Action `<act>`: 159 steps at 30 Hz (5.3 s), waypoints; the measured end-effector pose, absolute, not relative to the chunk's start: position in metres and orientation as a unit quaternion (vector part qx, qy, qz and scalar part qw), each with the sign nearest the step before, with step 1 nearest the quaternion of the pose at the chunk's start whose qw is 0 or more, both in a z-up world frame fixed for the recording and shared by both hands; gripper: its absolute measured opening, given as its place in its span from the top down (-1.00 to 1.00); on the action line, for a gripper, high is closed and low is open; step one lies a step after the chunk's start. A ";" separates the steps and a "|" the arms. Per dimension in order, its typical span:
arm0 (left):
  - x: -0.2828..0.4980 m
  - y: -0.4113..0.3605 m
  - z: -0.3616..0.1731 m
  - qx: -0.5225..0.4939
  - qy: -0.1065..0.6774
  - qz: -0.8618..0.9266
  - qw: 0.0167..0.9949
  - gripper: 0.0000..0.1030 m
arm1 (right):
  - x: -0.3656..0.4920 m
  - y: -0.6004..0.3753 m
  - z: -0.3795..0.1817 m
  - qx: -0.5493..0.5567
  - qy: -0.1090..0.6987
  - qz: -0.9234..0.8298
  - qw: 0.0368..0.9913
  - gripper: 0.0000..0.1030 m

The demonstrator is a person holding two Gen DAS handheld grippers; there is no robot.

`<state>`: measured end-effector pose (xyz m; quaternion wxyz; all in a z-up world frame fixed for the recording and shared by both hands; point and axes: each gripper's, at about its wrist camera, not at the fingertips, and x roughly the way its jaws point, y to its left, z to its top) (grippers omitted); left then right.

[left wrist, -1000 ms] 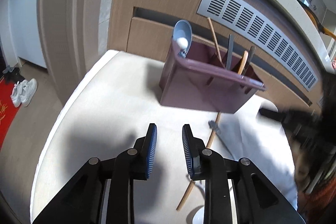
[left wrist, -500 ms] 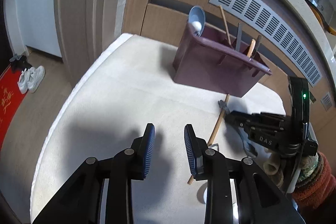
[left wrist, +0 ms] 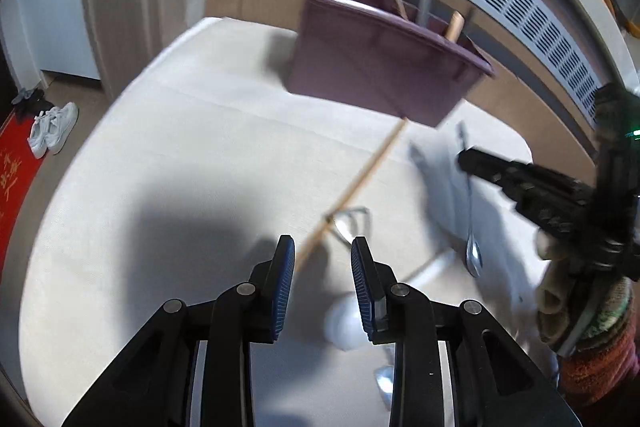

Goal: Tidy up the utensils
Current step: 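Grasp the metal scoop with the left gripper while the right gripper grasps the smiley-face spoon, then lift the metal scoop and smiley spoon over the caddy and release both, then grasp the white plastic spoon with the right gripper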

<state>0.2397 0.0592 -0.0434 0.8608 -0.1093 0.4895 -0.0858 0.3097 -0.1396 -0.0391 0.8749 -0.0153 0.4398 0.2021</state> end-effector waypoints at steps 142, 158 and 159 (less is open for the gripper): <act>0.284 0.143 -0.052 -0.110 0.430 -0.086 0.892 -0.02 | 0.255 -0.081 -0.065 -0.216 0.443 0.465 0.735 0.55; 0.297 0.114 -0.055 -0.107 0.451 -0.121 0.878 -0.02 | 0.257 -0.099 -0.067 -0.177 0.496 0.371 0.765 0.86; 0.298 0.107 -0.056 -0.103 0.454 -0.131 0.875 -0.02 | 0.258 -0.114 -0.066 -0.157 0.502 0.354 0.774 0.86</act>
